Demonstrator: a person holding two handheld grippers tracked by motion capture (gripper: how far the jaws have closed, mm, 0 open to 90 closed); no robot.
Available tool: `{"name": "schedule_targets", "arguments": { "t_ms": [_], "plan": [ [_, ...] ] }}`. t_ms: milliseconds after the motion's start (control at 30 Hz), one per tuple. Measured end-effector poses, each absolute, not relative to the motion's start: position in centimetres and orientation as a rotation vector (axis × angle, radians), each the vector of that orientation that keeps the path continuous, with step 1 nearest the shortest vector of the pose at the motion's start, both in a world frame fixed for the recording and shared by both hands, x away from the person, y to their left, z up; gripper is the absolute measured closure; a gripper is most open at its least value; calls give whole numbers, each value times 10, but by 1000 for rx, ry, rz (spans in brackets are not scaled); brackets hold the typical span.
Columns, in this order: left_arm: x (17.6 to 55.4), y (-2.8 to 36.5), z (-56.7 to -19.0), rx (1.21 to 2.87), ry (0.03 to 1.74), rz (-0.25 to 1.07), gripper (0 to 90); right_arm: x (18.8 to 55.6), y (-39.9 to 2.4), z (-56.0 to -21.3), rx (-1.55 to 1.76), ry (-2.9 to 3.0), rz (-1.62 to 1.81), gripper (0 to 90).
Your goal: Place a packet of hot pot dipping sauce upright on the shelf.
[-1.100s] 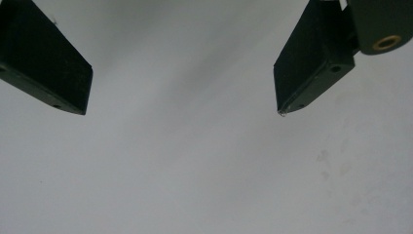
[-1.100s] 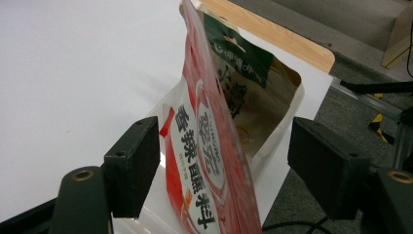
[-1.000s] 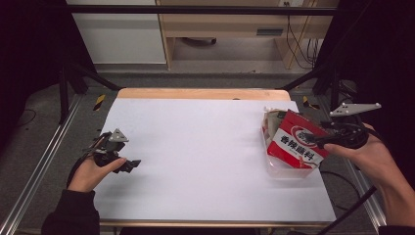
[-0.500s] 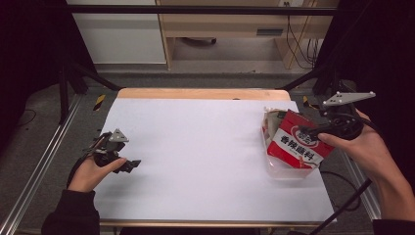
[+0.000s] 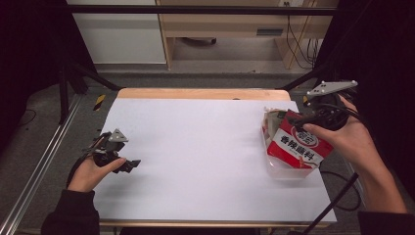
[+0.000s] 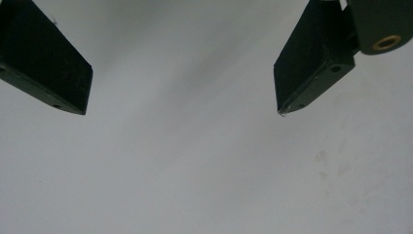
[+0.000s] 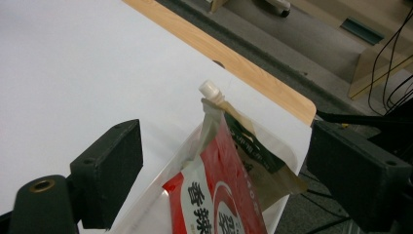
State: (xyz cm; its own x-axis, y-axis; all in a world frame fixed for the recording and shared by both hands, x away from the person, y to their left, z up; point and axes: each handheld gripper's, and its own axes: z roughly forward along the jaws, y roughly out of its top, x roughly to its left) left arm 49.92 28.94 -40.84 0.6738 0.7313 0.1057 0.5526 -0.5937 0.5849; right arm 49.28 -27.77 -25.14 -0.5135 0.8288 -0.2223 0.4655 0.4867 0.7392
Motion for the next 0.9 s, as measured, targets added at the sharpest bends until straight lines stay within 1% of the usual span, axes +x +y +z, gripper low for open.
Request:
{"name": "schedule_targets", "arguments": {
  "t_ms": [167, 433, 500, 567, 600, 700, 767, 800, 900],
  "plan": [
    [499, 290, -408, 2372, 992, 458, 71, 493, -262, -245, 1064, 2135, 836, 141],
    [499, 290, -408, 2367, 994, 458, 71, 491, -215, -248, 1046, 2106, 905, 147],
    [499, 291, -408, 2366, 995, 466, 71, 491, -195, -254, 1035, 2090, 957, 147],
    [499, 291, -408, 2365, 995, 466, 71, 491, -188, -257, 1035, 2087, 970, 147],
    [499, 292, -408, 2360, 997, 468, 71, 492, -175, -263, 1031, 2084, 997, 146],
    [499, 292, -408, 2356, 1001, 468, 71, 494, -163, -271, 1031, 2090, 1021, 146],
    [499, 293, -409, 2355, 1002, 469, 71, 498, -145, -285, 1030, 2108, 1050, 146],
    [500, 293, -410, 2354, 1005, 469, 71, 498, -145, -285, 1030, 2108, 1050, 146],
    [500, 294, -412, 2358, 1011, 467, 71, 502, -128, -304, 1027, 2142, 1051, 145]
  ]
}}
